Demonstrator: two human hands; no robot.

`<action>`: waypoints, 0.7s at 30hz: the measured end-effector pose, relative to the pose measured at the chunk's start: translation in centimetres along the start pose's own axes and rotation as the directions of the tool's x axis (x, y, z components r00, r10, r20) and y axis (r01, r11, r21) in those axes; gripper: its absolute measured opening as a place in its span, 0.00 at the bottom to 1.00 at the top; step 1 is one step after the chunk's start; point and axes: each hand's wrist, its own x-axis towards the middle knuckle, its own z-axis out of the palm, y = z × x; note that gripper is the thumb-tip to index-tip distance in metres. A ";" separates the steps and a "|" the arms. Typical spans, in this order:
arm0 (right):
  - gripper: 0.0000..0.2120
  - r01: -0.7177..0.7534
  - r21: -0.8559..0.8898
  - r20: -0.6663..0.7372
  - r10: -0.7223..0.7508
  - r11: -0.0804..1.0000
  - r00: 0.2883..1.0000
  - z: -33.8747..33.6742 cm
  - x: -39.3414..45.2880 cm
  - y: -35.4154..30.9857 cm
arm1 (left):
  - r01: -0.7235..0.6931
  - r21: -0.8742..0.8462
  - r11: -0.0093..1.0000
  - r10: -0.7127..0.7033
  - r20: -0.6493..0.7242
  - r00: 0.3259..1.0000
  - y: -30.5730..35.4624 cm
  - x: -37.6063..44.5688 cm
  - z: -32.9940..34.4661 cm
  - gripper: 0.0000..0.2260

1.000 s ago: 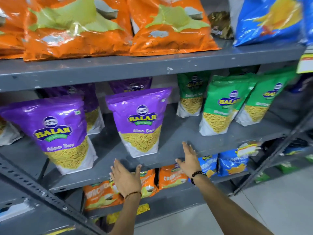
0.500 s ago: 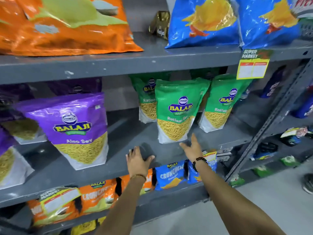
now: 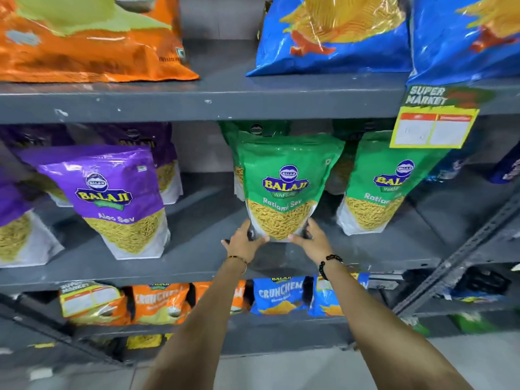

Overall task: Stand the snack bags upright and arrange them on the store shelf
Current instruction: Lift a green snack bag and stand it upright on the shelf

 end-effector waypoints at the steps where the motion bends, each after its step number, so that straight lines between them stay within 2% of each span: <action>1: 0.39 0.016 -0.022 0.011 -0.016 1.000 1.000 0.1 0.0 -0.2 | -0.004 -0.025 1.000 0.003 -0.015 1.000 -0.4 0.2 -0.2 0.24; 3: 0.34 0.060 -0.036 0.034 -0.059 0.998 0.998 0.6 -0.2 -0.8 | 0.006 -0.040 0.999 -0.007 -0.030 1.000 -1.0 0.1 -0.9 0.19; 7: 0.25 0.114 -0.087 0.063 -0.109 0.990 0.992 1.9 -0.4 -1.5 | 0.029 -0.074 0.997 -0.031 -0.031 0.999 -1.7 0.0 -2.5 0.23; 10: 0.20 0.103 -0.103 0.032 -0.100 0.989 0.994 2.5 -0.6 -1.6 | 0.026 -0.078 0.997 -0.030 -0.049 0.998 -1.8 -0.4 -3.0 0.21; 14: 0.20 0.085 -0.098 -0.002 -0.085 0.992 0.996 2.3 -1.0 -1.2 | 0.001 -0.127 0.992 -0.010 -0.068 0.998 -2.2 -1.1 -3.1 0.20; 21: 0.21 0.075 -0.060 0.029 -0.074 0.995 0.997 1.6 -1.2 -0.7 | 0.007 -0.163 0.987 -0.018 -0.069 0.997 -2.1 -1.8 -3.4 0.22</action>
